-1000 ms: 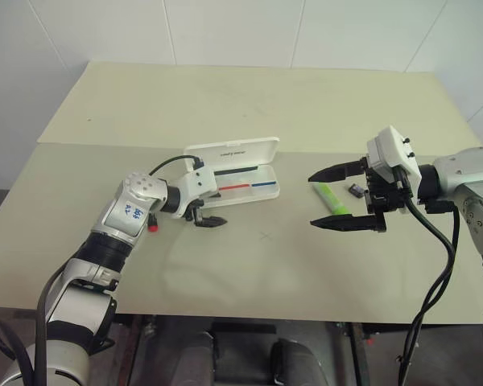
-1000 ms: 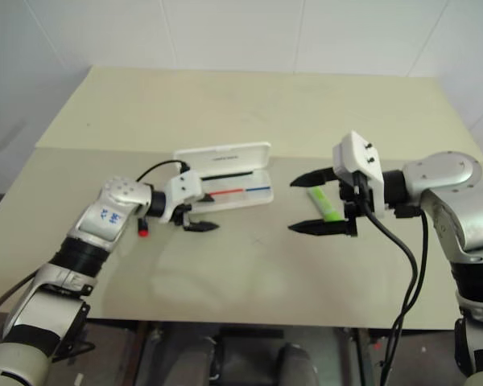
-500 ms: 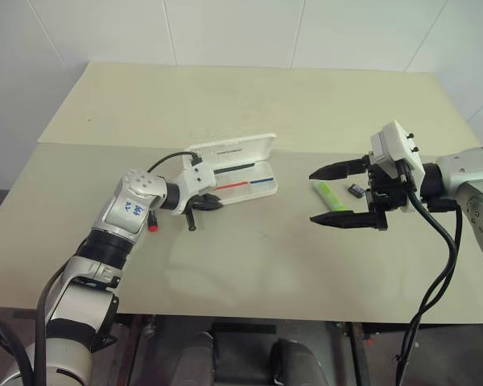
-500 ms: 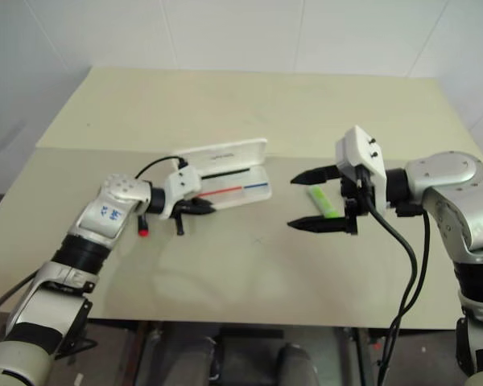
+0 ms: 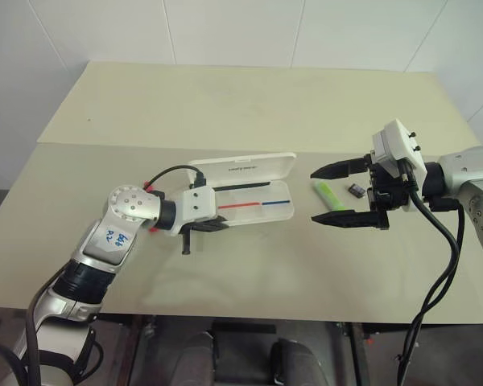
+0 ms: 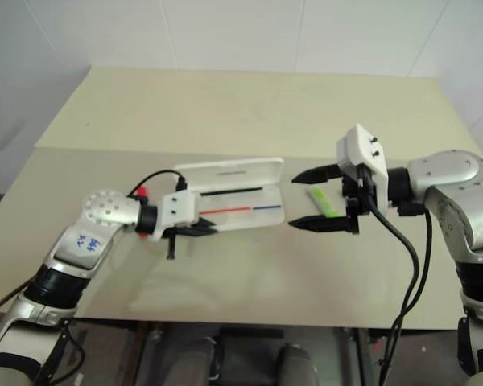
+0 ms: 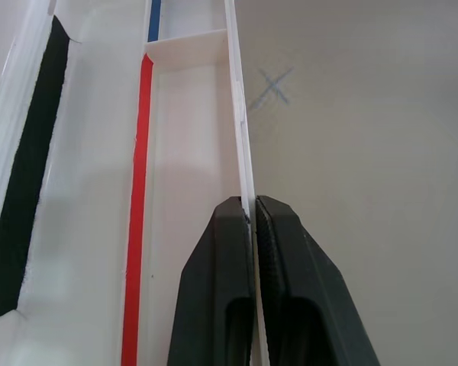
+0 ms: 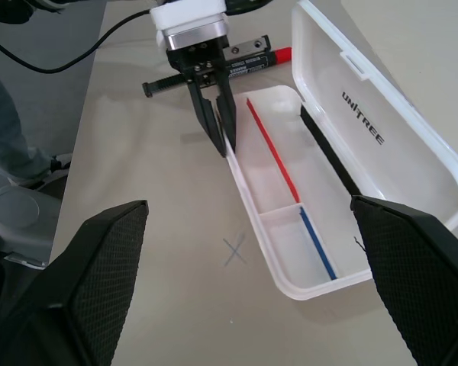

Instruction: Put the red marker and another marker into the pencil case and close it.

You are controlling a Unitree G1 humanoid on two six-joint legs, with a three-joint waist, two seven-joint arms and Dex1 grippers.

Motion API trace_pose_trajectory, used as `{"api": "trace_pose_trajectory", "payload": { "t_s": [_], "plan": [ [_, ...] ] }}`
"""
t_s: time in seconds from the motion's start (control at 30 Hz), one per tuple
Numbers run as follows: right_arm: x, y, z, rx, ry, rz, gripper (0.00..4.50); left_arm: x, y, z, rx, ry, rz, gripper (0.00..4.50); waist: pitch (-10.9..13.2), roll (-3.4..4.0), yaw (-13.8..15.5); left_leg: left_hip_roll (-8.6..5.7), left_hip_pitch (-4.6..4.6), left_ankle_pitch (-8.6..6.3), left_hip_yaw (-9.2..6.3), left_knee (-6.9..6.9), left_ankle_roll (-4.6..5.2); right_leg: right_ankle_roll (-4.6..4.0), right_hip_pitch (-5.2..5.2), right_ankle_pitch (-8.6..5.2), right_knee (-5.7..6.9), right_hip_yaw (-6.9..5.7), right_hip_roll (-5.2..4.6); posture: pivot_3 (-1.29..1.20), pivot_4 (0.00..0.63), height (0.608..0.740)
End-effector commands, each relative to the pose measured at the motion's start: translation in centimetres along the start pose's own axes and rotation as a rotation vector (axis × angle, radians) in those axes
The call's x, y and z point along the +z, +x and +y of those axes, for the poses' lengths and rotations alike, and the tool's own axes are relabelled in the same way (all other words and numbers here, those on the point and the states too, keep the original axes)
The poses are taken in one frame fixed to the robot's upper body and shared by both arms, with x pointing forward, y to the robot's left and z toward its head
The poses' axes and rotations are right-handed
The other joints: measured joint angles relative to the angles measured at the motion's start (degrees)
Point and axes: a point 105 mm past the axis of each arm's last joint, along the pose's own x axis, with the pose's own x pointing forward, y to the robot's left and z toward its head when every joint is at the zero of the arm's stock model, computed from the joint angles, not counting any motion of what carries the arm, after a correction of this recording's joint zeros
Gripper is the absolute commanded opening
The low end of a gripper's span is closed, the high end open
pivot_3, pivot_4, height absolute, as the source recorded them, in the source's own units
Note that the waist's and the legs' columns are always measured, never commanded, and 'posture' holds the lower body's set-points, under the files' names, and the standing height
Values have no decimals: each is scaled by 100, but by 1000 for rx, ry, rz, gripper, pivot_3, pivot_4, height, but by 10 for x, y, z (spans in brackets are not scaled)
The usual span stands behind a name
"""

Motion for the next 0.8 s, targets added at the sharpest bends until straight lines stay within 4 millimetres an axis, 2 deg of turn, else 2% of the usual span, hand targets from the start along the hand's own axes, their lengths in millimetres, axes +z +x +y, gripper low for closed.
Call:
{"api": "trace_pose_trajectory", "payload": {
  "t_s": [0.03, 0.17, 0.4, 0.53, 0.8],
  "plan": [
    [11, -7, 0, -18, -57, -7, 4500, 13, 6, -17, -64, 83, -28, 17, 0, 0, 4, 0, -1, -2, 0, 0, 0, 0, 0, 0, -1, 0, 0, 0, 150, 740],
    [11, -7, 1, -15, -57, -5, 4500, 23, 21, -31, -103, 77, -54, 17, 0, 0, 8, 0, -1, -2, -1, 4, 0, 0, 0, 0, 1, -1, 0, 0, 150, 740],
    [11, -8, 2, -19, -55, 0, 4500, 26, 33, -41, -100, 40, -44, 17, 0, 0, -8, 1, 0, -2, -1, 2, 1, 0, 0, 0, 0, 0, 1, 0, 150, 740],
    [10, -8, 2, -23, -52, 2, 4500, 16, 36, -45, -78, 34, 13, 17, 0, 0, 2, 1, 0, -2, -1, 3, 1, 0, 1, 0, 0, 0, 1, 0, 150, 740],
    [9, -7, 0, -24, -52, 2, 4500, 12, 42, -47, -51, 23, 60, 17, 0, 0, 9, 1, 0, -2, -2, 4, 1, 0, 2, 0, -1, 0, 0, 0, 150, 740]
  ]
}}
